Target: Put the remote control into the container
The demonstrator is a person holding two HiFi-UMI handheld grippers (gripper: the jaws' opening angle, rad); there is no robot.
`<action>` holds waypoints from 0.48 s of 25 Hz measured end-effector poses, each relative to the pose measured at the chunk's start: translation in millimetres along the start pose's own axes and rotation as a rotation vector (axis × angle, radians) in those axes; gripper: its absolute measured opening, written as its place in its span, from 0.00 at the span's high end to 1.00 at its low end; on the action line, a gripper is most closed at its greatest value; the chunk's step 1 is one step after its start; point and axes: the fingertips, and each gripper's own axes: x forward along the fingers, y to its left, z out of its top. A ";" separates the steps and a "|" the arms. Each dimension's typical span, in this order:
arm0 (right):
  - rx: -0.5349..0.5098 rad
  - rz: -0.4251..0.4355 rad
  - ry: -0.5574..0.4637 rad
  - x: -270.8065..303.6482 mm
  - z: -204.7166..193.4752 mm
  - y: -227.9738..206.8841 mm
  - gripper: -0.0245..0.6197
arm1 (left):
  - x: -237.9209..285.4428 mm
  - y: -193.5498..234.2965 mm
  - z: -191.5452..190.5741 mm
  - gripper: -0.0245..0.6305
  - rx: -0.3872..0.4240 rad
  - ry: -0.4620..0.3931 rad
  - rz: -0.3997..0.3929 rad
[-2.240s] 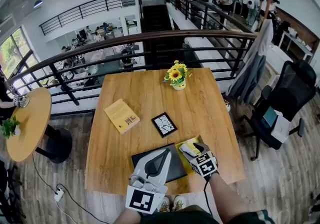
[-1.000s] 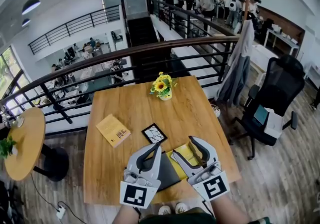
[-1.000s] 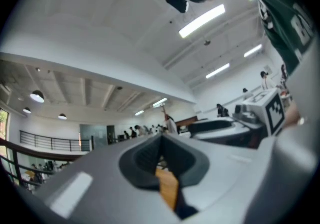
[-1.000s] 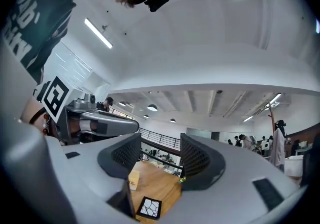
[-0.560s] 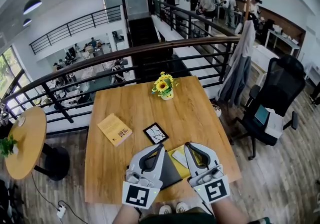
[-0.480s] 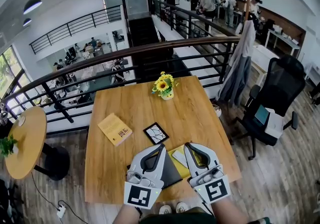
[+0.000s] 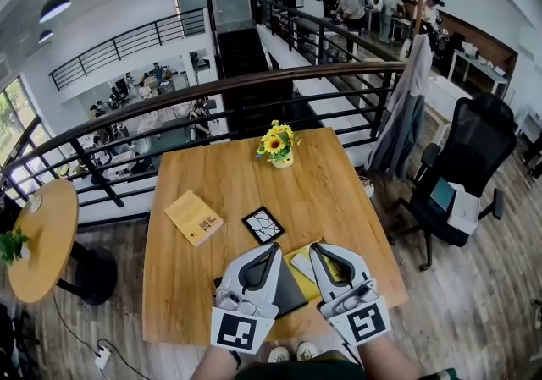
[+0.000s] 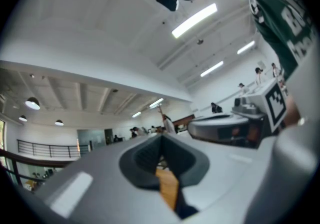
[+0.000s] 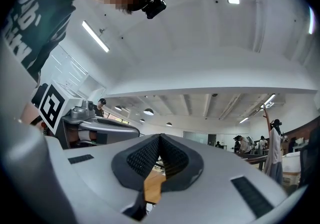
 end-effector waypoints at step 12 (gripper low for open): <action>-0.015 0.001 0.018 -1.0 -2.3 0.2 0.93 | 1.4 -3.3 -2.1 0.96 -0.008 0.004 -0.001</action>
